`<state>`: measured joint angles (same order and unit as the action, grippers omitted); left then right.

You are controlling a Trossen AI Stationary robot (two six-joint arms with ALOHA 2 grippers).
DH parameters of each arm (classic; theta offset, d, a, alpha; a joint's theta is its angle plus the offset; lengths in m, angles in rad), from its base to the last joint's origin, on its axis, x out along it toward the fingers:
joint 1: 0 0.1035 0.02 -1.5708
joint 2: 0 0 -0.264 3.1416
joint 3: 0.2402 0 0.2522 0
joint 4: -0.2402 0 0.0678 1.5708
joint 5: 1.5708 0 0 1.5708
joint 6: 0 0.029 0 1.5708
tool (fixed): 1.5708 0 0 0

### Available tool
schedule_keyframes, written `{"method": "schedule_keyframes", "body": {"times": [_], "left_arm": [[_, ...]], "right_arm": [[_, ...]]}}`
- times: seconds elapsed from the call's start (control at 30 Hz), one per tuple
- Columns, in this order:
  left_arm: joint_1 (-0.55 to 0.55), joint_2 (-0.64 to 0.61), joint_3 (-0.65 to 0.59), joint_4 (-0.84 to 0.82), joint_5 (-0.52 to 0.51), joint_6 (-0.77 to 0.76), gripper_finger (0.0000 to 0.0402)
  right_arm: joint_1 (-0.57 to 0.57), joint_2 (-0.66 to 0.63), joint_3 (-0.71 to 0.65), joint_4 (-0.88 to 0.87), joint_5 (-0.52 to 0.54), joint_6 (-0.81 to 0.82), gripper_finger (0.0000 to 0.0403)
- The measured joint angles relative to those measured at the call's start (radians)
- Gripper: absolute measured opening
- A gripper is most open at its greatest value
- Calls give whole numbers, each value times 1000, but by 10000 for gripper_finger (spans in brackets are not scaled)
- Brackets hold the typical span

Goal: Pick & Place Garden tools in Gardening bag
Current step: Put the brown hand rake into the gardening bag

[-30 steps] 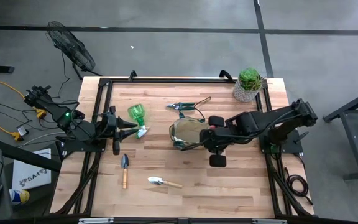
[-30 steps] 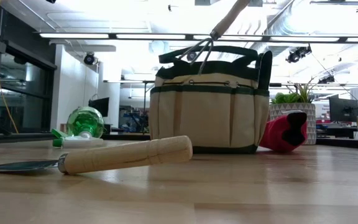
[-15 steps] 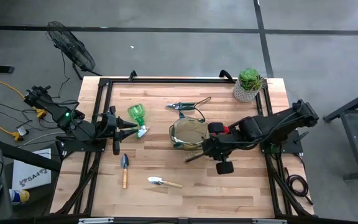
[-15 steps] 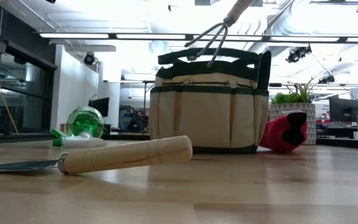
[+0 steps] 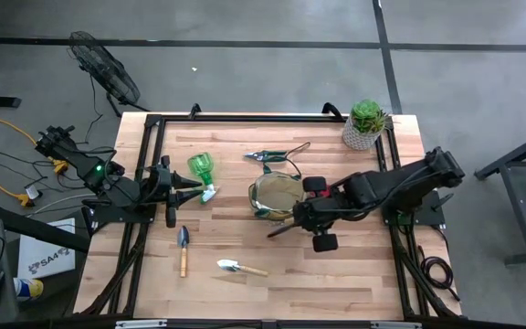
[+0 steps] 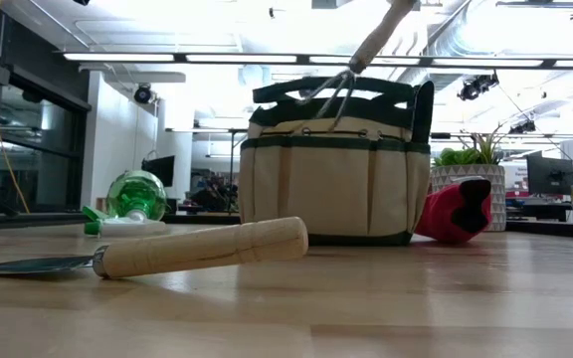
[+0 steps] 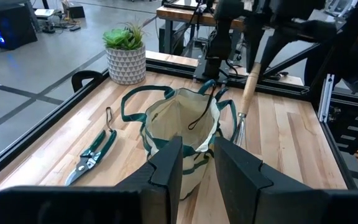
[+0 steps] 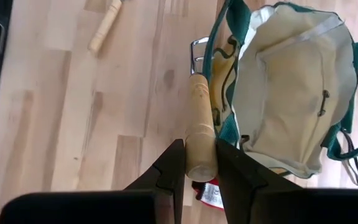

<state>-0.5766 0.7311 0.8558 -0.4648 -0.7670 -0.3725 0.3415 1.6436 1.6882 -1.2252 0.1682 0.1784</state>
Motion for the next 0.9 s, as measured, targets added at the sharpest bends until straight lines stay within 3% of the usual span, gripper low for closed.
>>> {"method": "schedule_keyframes", "body": {"times": [0.17,0.9], "left_arm": [[0,0,0,0,1,0,90],[0,0,0,0,7,0,90]], "right_arm": [[-9,1,-1,-3,46,-1,61],[-24,12,0,-112,66,82,61]]}}
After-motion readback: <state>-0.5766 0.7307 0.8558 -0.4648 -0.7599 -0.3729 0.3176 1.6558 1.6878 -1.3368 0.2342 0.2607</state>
